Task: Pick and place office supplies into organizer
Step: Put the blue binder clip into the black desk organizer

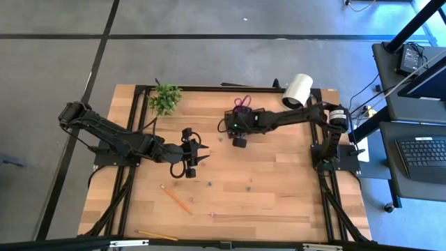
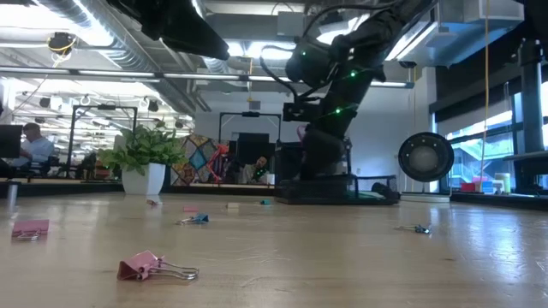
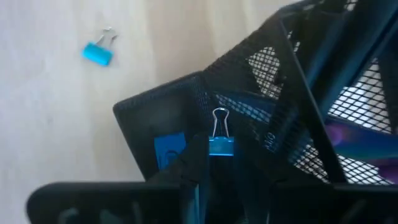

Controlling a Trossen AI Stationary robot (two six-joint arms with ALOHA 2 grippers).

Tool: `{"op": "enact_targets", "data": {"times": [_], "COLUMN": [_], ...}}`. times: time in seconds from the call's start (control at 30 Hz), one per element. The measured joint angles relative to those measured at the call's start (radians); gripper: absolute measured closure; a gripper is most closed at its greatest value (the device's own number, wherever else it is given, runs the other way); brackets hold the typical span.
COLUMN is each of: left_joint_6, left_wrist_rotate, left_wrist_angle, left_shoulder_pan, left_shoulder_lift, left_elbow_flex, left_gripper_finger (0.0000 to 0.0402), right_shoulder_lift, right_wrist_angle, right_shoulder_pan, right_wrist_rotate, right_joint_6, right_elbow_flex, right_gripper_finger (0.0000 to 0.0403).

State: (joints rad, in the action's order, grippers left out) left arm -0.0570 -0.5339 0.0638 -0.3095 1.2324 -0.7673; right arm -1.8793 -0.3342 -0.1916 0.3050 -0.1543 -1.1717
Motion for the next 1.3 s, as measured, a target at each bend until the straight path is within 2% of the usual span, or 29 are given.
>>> {"op": "enact_targets", "data": {"times": [0.33, 0.8, 1.3], "left_joint_6": [0.000, 0.000, 0.000], "left_wrist_rotate": [0.000, 0.000, 0.000], "left_wrist_angle": [0.000, 0.000, 0.000], "left_shoulder_pan": [0.000, 0.000, 0.000], "left_shoulder_lift": [0.000, 0.000, 0.000], "left_elbow_flex": [0.000, 0.000, 0.000], "left_gripper_finger": [0.0261, 0.0261, 0.0261], "right_shoulder_lift": [0.000, 0.000, 0.005], "right_wrist_angle": [0.012, 0.009, -0.031], "right_shoulder_pan": [-0.048, -0.048, -0.045], "right_wrist_rotate": [-0.013, -0.019, -0.021], "right_joint_6": [0.033, 0.018, 0.040], "right_elbow_flex": [0.000, 0.000, -0.002], "right_gripper_finger": [0.0337, 0.0333, 0.0262]}}
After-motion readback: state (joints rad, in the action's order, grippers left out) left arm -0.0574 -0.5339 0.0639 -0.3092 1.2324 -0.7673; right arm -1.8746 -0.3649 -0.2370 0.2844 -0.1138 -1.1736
